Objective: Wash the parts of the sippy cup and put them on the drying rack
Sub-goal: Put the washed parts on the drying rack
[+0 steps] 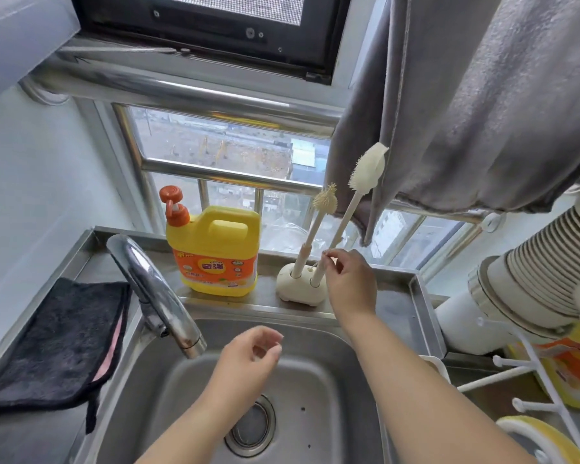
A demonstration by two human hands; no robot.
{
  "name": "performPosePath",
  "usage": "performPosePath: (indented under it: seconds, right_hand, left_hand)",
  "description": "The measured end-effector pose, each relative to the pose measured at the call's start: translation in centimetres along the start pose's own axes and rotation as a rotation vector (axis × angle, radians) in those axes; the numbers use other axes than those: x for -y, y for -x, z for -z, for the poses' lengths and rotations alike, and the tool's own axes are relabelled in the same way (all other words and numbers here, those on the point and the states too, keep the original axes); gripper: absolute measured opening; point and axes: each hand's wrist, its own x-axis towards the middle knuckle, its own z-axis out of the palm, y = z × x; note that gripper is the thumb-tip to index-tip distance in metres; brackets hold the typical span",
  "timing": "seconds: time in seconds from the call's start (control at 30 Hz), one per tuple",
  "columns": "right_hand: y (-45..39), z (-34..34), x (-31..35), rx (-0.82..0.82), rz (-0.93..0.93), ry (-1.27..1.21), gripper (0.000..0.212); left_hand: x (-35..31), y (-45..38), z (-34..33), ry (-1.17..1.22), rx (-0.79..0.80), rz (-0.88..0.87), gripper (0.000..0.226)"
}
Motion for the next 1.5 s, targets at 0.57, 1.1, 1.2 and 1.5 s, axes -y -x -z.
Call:
performPosePath:
  seconds: [0.57, 1.1, 1.2, 1.5]
  right_hand:
    - [-1.1, -1.6, 1.1, 0.088, 0.114, 0.502, 0.026]
    - [-0.6, -2.6, 0.5, 0.104, 0.100, 0.426, 0.037]
    - [0.9, -2.0, -0.1, -0.112, 0.238, 0.285, 0.020]
    - [-1.4, -1.4, -6.6, 0.113, -0.414, 0.074, 0.096]
  left_hand:
    - [5.1, 2.1, 1.8, 0.028, -0.048, 0.145, 0.021]
    - [5.5, 2.4, 2.1, 0.020, -0.020, 0.172, 0.020]
    - [5.3, 2.3, 1.8, 0.025, 0.004, 0.175, 0.020]
    - [5.0, 3.0, 1.8, 0.041, 0.052, 0.231, 0.020]
